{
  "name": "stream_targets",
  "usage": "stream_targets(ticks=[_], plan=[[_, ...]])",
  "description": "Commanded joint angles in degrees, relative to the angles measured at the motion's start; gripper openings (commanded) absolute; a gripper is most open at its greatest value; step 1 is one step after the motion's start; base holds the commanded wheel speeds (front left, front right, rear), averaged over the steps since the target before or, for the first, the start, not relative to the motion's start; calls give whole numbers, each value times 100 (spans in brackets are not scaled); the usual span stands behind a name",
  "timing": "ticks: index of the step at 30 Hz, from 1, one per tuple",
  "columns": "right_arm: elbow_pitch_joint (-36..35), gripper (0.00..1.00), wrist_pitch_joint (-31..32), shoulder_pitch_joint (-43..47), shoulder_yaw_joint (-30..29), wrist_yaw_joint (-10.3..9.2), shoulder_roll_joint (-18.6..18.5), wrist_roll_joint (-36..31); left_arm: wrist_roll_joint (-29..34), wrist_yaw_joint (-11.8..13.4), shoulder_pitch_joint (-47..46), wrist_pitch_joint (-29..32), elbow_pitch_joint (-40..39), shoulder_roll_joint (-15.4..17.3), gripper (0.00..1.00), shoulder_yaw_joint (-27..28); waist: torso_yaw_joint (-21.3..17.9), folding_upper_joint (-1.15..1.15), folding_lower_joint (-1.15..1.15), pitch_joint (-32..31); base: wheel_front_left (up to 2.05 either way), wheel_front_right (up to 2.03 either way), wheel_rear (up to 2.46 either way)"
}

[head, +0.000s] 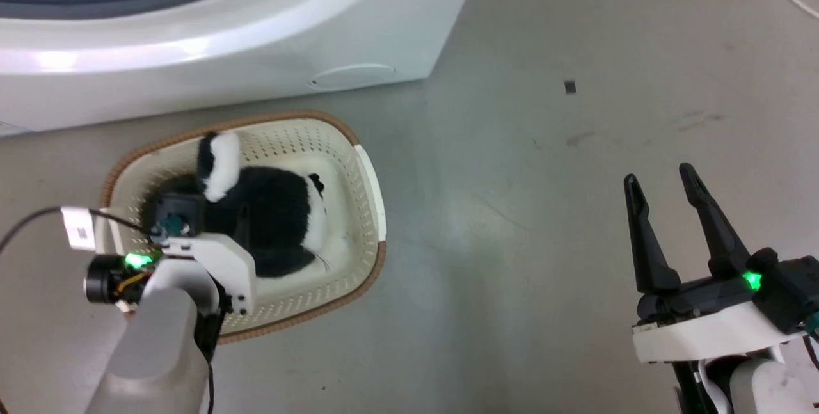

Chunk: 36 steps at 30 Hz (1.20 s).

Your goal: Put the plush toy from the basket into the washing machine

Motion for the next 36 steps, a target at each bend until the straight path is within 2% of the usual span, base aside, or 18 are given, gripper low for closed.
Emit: stream_targets(ticks=[1,16,25,30,34,36], plan=[[-44,100,-71,-136,27,-4,0,106,-16,27,-268,0,200,101,100,-63,-120,0,0,227,0,0,0],[-29,100,-249,-326,184,-4,0,454,-82,196,-1276,250,1183,768,100,-336,-546,0,0,1036,0,0,0],[-81,100,-356,-453,302,-5,0,606,-149,205,-1798,231,1728,1060,100,-524,-694,0,0,1526,0,0,0],[-112,100,-404,-489,347,-5,0,644,-177,235,-2024,131,1955,1101,100,-620,-740,0,0,1709,0,0,0],[-129,100,-451,-518,357,-5,0,682,-225,143,-2263,-104,2155,1166,100,-712,-792,0,0,1898,0,0,0],[-136,100,-475,-537,376,-5,0,699,-257,14,-2375,-215,2253,1159,100,-769,-813,0,0,1989,0,0,0]])
